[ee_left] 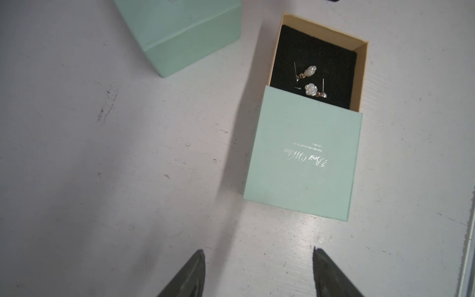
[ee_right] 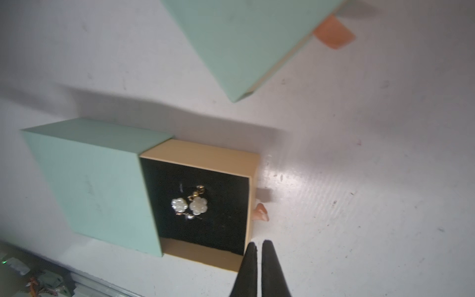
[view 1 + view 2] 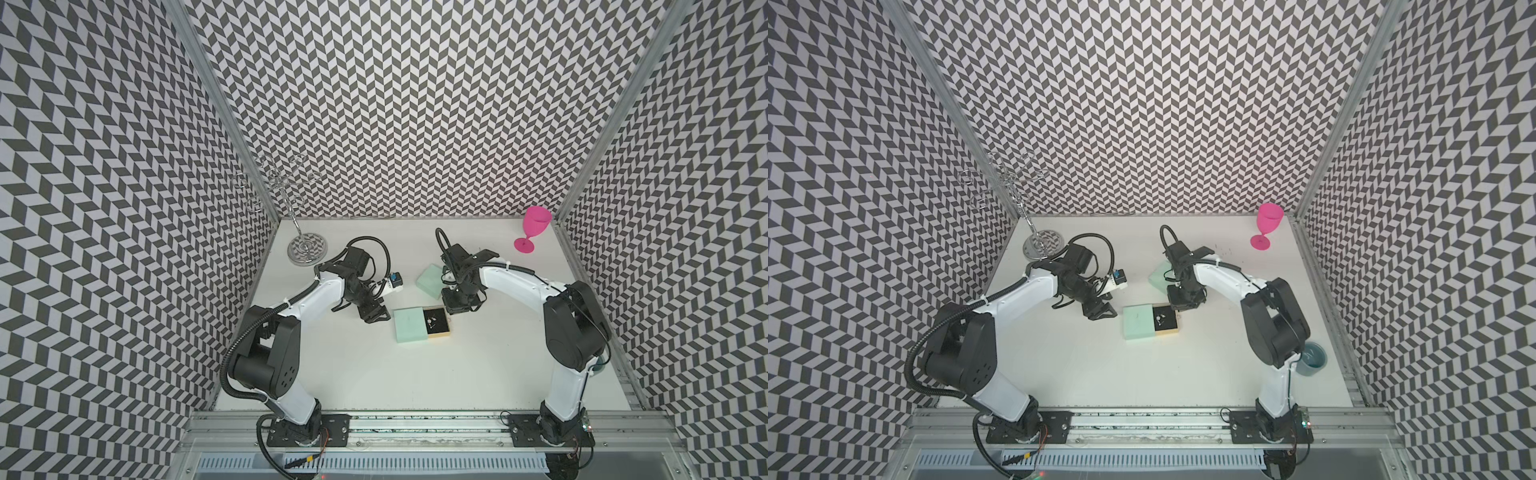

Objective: Place the earrings into the drawer-style jewelry box
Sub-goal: Insert the earring into the inner lining.

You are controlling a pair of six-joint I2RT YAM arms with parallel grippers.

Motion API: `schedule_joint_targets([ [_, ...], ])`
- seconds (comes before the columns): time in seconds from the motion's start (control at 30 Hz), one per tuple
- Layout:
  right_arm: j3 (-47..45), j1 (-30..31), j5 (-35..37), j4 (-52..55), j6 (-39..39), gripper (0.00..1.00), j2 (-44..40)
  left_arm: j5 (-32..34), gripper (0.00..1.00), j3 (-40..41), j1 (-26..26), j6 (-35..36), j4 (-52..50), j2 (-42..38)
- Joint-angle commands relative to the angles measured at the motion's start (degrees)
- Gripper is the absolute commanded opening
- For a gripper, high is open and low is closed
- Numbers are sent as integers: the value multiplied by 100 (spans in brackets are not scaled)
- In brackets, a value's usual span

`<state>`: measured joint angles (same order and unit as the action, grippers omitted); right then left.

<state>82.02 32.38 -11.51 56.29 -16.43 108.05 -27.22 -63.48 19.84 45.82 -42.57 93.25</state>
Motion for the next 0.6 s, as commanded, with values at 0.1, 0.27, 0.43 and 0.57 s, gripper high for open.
schedule_joint_targets([
  [0.1,227,305,-414,-249,108,7,96,-90,68,263,-7,-72,159,-176],
  [0.27,229,517,-454,-301,78,7,296,-193,68,257,-8,-115,205,-183],
  [0.43,175,668,-444,-286,70,7,412,-266,68,214,-9,-150,221,-193],
  [0.57,48,700,-366,-319,59,7,444,-301,68,222,-6,-170,247,-215],
])
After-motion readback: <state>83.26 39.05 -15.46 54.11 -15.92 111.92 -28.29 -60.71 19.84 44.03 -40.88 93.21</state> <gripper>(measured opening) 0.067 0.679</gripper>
